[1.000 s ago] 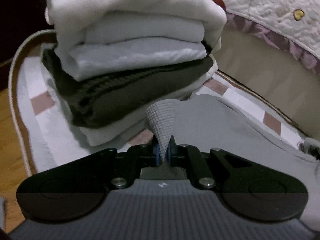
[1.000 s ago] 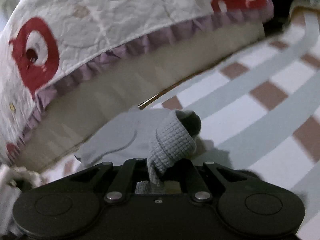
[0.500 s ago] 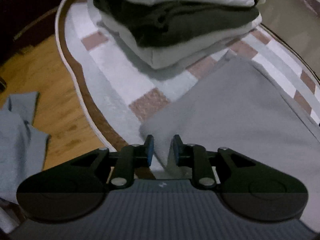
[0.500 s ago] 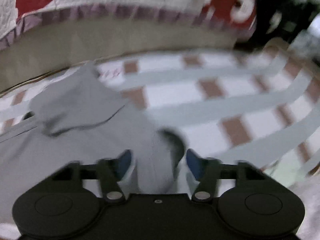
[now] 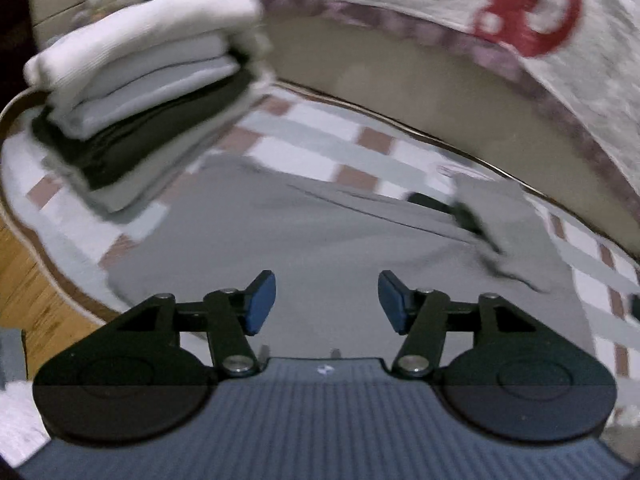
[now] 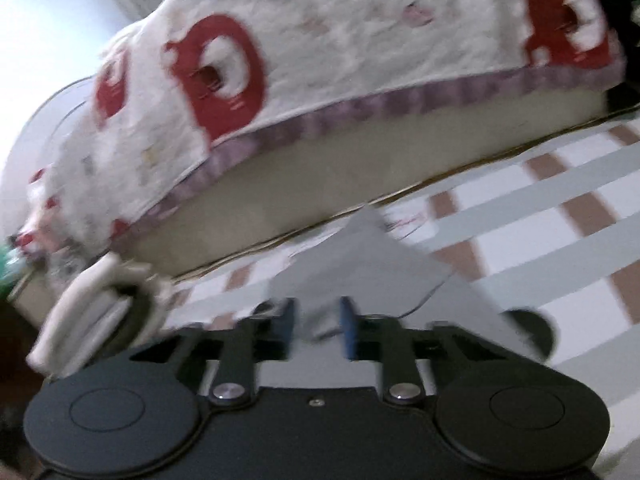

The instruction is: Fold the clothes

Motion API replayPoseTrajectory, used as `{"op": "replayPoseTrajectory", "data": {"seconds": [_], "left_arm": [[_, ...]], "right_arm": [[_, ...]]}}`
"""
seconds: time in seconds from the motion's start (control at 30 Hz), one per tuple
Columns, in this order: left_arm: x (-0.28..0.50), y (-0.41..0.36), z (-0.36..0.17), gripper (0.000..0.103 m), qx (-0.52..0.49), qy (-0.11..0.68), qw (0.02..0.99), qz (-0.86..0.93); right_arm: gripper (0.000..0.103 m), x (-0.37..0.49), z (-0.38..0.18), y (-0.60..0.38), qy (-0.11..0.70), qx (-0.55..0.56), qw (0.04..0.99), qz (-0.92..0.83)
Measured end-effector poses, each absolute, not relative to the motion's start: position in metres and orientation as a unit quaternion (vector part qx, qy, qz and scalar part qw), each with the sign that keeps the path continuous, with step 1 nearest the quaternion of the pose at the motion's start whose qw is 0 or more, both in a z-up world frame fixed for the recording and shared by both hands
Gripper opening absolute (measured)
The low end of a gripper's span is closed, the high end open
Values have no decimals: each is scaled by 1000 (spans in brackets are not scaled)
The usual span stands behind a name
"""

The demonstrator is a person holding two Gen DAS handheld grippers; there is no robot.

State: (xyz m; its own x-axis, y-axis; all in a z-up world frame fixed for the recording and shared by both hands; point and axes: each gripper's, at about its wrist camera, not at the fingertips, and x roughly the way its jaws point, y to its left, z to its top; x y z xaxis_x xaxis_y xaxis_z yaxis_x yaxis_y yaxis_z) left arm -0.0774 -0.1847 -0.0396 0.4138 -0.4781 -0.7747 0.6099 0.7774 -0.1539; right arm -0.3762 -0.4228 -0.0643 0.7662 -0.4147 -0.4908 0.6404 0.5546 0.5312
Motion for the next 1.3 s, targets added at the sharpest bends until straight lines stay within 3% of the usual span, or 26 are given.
{"op": "replayPoseTrajectory", "data": {"seconds": [0.13, 0.2, 0.33, 0.8, 0.93, 1.07, 1.3], "left_arm": [[-115, -206, -19, 52, 76, 437, 815, -374], [-130, -215, -15, 45, 76, 439, 810, -380], [-154, -235, -6, 31, 88, 453, 803, -377], [-216, -303, 37, 33, 118, 423, 804, -401], [-224, -340, 41, 35, 92, 416, 811, -401], [-226, -393, 29, 42, 107, 381, 827, -399], [-190, -442, -34, 42, 157, 400, 819, -380]], "right_arm": [[9, -368, -61, -407, 177, 338, 876, -296], [11, -365, -59, -400, 187, 328, 879, -292], [14, -383, -58, -405, 129, 374, 864, -312], [18, -420, -45, -422, 77, 450, 844, -282], [28, -427, -25, -443, 110, 410, 864, -270], [31, -432, -39, -476, 135, 381, 871, -280], [32, -439, -89, -555, 145, 442, 840, -278]]}}
